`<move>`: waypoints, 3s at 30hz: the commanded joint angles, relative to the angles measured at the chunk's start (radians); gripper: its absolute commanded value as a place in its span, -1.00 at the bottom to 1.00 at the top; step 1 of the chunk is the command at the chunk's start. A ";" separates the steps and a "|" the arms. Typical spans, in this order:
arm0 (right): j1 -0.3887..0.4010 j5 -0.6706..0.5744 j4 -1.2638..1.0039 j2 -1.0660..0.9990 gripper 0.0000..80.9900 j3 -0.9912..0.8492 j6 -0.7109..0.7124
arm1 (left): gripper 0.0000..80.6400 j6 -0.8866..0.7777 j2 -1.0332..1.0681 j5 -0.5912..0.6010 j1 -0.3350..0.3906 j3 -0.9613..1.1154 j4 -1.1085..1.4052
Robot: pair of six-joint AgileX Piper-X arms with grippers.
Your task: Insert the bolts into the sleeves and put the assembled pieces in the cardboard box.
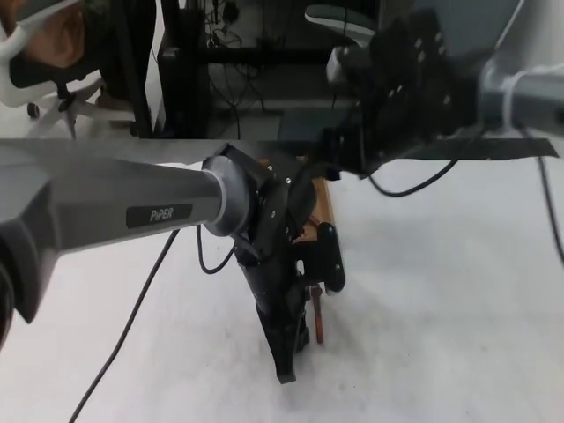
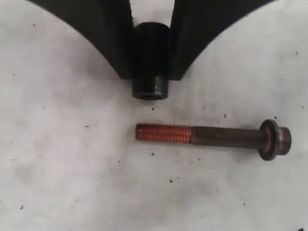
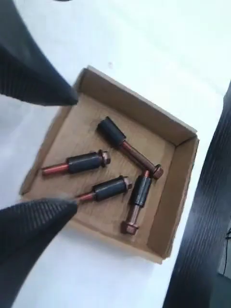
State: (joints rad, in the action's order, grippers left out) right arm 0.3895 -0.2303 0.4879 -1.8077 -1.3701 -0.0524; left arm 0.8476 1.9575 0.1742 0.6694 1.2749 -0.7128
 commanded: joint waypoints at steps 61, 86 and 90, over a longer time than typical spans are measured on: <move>0.417 0.343 -0.926 0.541 -0.99 0.727 -0.174 | -0.95 -1.018 -0.970 -0.097 0.052 -1.189 1.519; 0.497 0.262 -1.065 0.541 -0.99 0.734 -0.011 | -0.95 -1.203 -0.771 0.036 0.052 -1.184 1.810; 0.518 0.262 -1.061 0.541 -0.99 0.739 -0.015 | -0.95 -1.203 -0.771 0.029 0.052 -1.183 1.810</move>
State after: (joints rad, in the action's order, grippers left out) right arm 0.8962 0.0392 -0.5537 -1.2797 -0.6363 -0.0752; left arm -0.3588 1.1855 0.1849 0.7171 0.0846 1.0695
